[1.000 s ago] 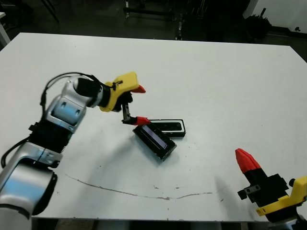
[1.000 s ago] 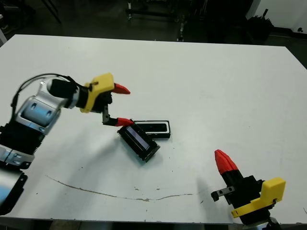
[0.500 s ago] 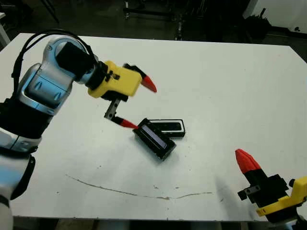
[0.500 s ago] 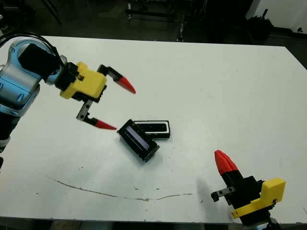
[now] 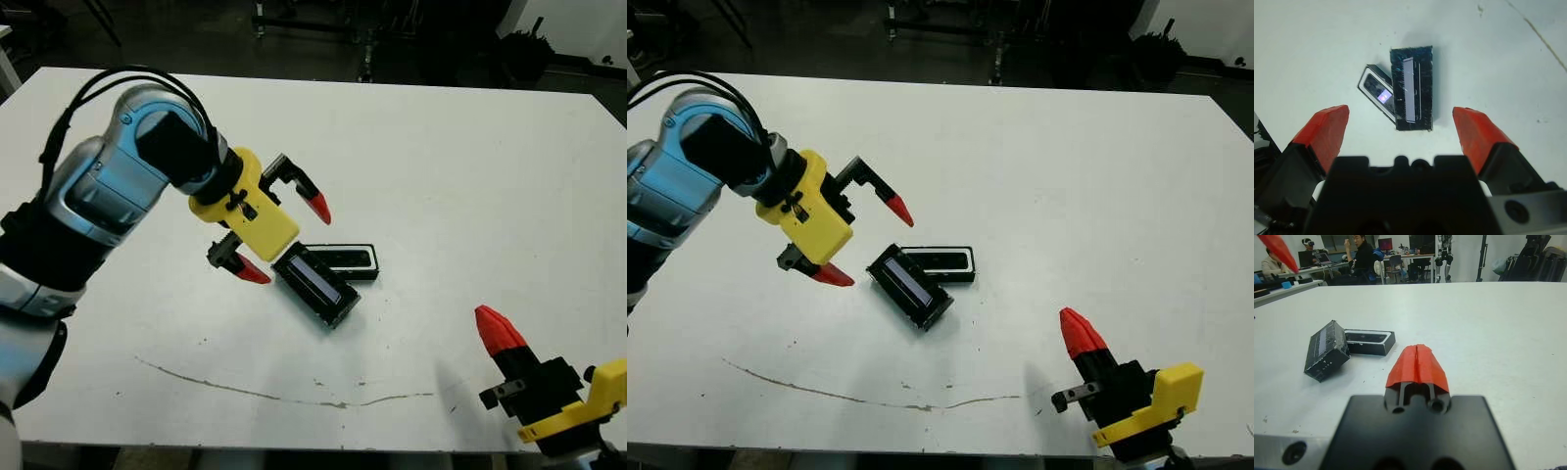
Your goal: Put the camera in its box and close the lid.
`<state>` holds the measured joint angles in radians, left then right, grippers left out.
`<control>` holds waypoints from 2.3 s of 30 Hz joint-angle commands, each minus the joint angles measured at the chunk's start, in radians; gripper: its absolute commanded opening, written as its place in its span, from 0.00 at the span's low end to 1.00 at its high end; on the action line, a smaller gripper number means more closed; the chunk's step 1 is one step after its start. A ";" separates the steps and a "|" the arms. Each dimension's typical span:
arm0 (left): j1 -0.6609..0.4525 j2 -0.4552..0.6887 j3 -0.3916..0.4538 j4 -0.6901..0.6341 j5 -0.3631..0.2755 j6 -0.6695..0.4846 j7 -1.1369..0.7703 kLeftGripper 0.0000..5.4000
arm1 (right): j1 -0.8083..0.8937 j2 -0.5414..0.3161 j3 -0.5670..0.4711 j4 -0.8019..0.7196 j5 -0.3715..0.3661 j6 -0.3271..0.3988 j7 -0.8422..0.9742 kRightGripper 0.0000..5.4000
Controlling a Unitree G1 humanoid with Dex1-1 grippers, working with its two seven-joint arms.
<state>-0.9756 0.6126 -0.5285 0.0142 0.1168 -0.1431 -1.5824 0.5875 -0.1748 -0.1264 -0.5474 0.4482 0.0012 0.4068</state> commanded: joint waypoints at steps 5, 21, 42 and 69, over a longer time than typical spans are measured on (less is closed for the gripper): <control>0.010 -0.027 -0.046 0.068 0.065 -0.050 0.042 1.00 | 0.002 -0.012 -0.003 -0.007 0.001 0.016 -0.009 0.00; 0.070 -0.061 -0.090 0.143 0.140 -0.022 0.108 1.00 | 0.006 -0.011 -0.004 -0.009 -0.012 0.006 -0.011 0.00; 0.115 -0.077 -0.114 0.174 0.220 -0.062 0.190 1.00 | 0.006 -0.013 -0.004 0.004 -0.004 0.002 0.000 0.00; 0.115 -0.104 -0.086 0.190 0.210 -0.100 0.263 1.00 | 0.011 -0.010 0.001 -0.001 -0.008 0.002 -0.005 0.00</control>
<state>-0.8636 0.5092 -0.6120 0.2035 0.3165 -0.2380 -1.3247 0.5944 -0.1782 -0.1226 -0.5484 0.4493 0.0069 0.4041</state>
